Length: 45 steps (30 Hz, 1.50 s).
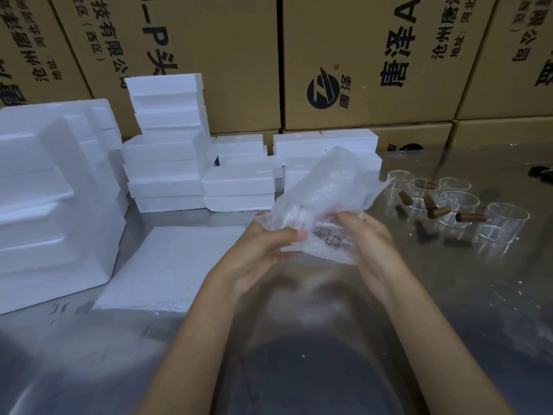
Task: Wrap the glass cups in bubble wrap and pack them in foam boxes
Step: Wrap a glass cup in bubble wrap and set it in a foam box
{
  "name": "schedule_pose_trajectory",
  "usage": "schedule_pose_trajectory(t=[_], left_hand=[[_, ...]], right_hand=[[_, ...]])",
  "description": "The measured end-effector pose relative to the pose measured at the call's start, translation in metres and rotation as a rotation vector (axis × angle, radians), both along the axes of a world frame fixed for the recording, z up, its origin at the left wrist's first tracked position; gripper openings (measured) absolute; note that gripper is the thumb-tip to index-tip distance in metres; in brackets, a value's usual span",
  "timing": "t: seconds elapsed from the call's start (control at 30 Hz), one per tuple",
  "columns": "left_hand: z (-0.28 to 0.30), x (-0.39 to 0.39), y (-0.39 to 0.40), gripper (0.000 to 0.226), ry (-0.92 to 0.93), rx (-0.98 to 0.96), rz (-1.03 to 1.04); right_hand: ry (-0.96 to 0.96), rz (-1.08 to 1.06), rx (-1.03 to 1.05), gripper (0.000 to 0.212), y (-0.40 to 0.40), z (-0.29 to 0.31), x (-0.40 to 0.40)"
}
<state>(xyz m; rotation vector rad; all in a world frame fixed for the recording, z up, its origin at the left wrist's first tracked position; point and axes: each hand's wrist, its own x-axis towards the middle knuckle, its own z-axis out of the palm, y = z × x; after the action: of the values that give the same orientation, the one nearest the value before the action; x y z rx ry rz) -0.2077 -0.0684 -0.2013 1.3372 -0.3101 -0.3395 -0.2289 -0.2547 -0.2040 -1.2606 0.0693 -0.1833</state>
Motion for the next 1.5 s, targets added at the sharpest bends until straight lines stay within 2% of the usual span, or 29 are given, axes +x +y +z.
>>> schedule_pose_trajectory(t=[0.17,0.37,0.5,0.63,0.7,0.8,0.83,0.97,1.03,1.13,1.2,1.27,1.33,1.4,1.5], left_hand=[[-0.002,-0.004,-0.005,0.081,0.083,0.212,0.086],[-0.002,-0.004,-0.001,0.066,-0.006,0.396,0.053],[-0.004,-0.003,0.000,0.041,-0.020,0.360,0.081],[-0.010,-0.002,-0.014,0.046,-0.097,0.478,0.238],[-0.015,-0.002,-0.023,0.041,-0.090,0.513,0.324],[-0.019,-0.003,-0.028,0.030,-0.148,0.544,0.348],[-0.019,-0.004,-0.029,0.032,-0.164,0.558,0.344],[-0.010,-0.005,-0.024,0.035,-0.251,0.588,0.372],[-0.004,-0.002,-0.020,0.028,-0.284,0.538,0.393],[-0.004,0.000,-0.017,0.001,-0.398,0.563,0.401],[-0.013,0.000,-0.019,0.008,-0.514,0.745,0.431],[-0.020,0.001,-0.022,0.016,-0.593,0.946,0.440],[-0.022,0.000,-0.023,0.029,-0.600,1.046,0.405],[-0.020,-0.001,-0.022,0.033,-0.563,1.040,0.371],[-0.016,-0.004,-0.020,0.025,-0.506,0.862,0.414]], right_hand=[[0.035,-0.154,-0.151,0.020,-0.004,-0.008,0.007],[-0.043,-0.181,-0.391,0.028,-0.001,-0.016,0.012],[-0.020,-0.158,-0.567,0.019,0.001,-0.020,0.010],[-0.084,-0.209,-0.847,0.019,0.010,-0.020,0.003],[-0.167,-0.197,-0.913,0.024,0.016,-0.018,0.001],[-0.281,-0.160,-0.935,0.012,0.019,-0.018,-0.001],[-0.284,-0.144,-0.947,0.010,0.018,-0.019,-0.001],[-0.232,-0.050,-1.102,0.035,0.012,-0.022,-0.002],[-0.227,-0.037,-1.148,0.030,0.010,-0.024,-0.001],[-0.206,-0.036,-1.108,0.031,0.010,-0.023,0.001],[-0.197,-0.089,-0.985,0.016,0.012,-0.022,0.003],[-0.181,-0.147,-0.709,0.025,0.012,-0.018,0.002],[-0.163,-0.132,-0.471,0.027,0.010,-0.013,0.002],[-0.142,-0.046,-0.513,0.032,0.009,-0.013,0.003],[-0.132,0.016,-0.783,0.034,0.013,-0.022,0.002]])
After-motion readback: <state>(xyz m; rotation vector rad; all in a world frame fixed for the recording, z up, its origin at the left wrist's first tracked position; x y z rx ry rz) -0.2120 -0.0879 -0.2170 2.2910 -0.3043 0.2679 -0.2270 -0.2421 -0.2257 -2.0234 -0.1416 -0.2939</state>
